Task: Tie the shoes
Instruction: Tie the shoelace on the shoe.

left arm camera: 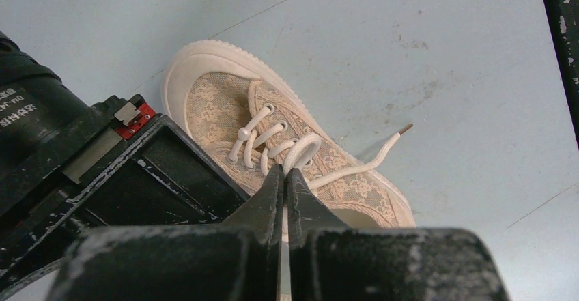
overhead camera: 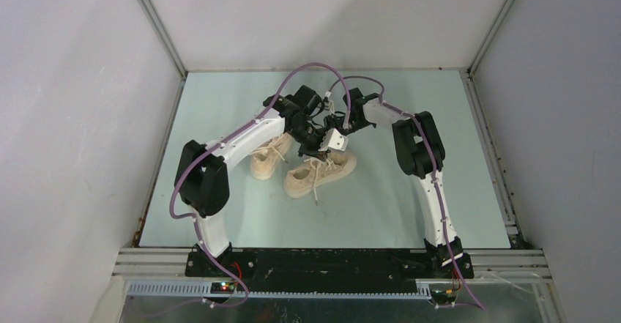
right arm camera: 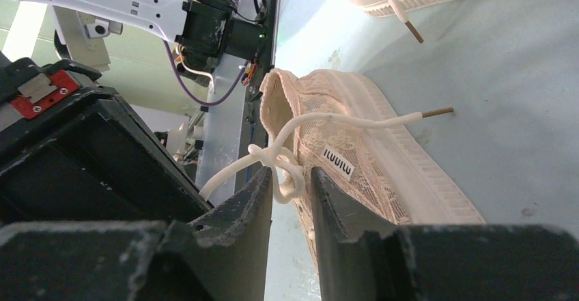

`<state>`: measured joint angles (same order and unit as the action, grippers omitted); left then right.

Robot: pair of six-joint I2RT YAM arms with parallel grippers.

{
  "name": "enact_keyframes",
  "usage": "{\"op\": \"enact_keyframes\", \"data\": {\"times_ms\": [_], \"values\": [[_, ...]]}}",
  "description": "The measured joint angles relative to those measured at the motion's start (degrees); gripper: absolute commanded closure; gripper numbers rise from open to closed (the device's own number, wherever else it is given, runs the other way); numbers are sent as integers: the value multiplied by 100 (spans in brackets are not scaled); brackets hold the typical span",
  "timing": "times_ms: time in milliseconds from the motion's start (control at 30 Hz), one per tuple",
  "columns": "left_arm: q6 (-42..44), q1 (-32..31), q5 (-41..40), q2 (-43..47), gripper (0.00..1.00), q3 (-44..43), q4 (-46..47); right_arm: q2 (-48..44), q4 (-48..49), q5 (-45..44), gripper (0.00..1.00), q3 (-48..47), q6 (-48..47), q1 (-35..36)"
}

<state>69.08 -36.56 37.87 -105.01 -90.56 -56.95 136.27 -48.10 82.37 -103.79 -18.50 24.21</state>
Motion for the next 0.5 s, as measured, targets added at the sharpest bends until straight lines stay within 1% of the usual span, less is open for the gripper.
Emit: {"op": "enact_keyframes", "data": {"times_ms": [133,367,500], "values": [[0,0,2,0,100,0,0,66,-59,2,72,-9,-15,35],[0,0,2,0,100,0,-2,201,15,-4,71,-9,144,48],[2,0,2,0,100,0,-2,227,26,0,76,-9,162,79]]}}
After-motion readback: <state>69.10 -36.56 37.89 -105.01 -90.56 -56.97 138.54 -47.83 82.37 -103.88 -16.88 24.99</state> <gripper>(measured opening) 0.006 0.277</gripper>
